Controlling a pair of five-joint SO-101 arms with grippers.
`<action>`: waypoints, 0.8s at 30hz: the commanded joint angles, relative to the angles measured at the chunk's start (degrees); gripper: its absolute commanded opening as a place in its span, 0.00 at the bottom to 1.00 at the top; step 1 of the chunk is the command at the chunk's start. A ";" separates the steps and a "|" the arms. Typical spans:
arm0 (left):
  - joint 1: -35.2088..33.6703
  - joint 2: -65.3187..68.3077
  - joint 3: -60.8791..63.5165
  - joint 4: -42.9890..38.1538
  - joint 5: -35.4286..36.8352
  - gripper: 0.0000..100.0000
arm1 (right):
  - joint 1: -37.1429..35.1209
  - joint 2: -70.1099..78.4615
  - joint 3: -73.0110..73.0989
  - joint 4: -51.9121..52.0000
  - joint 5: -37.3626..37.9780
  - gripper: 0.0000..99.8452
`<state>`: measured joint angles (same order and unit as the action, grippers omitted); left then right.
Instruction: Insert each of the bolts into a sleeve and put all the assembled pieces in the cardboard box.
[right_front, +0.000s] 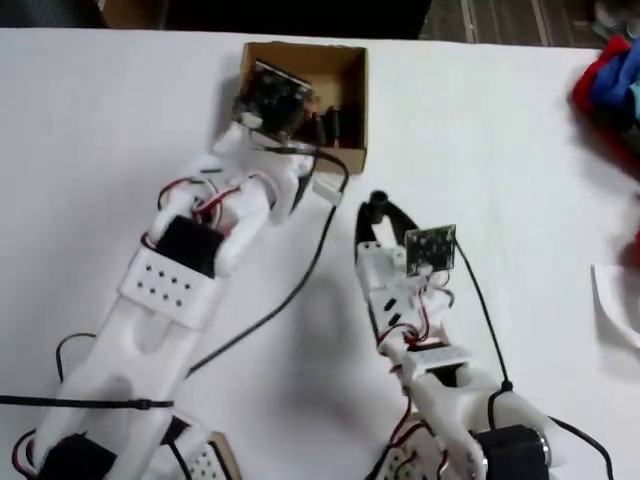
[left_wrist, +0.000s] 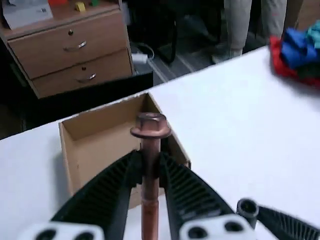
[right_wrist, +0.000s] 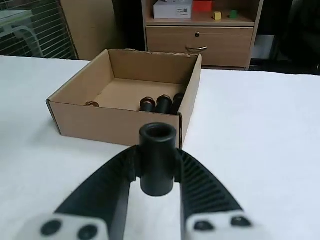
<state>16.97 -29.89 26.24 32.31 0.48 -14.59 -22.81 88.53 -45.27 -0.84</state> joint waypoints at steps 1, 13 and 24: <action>1.58 -2.37 1.80 -9.85 8.88 0.02 | -0.57 -1.80 -0.26 -3.91 -0.53 0.02; 12.22 -5.19 9.54 -20.04 -4.22 0.02 | 1.27 -1.80 5.54 -22.29 -0.44 0.02; 13.27 -2.81 14.81 -26.37 -8.97 0.02 | 1.10 -1.71 5.19 -19.38 -0.44 0.02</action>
<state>29.63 -32.26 41.19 9.01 -3.38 -13.98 -22.81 94.15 -65.76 -0.84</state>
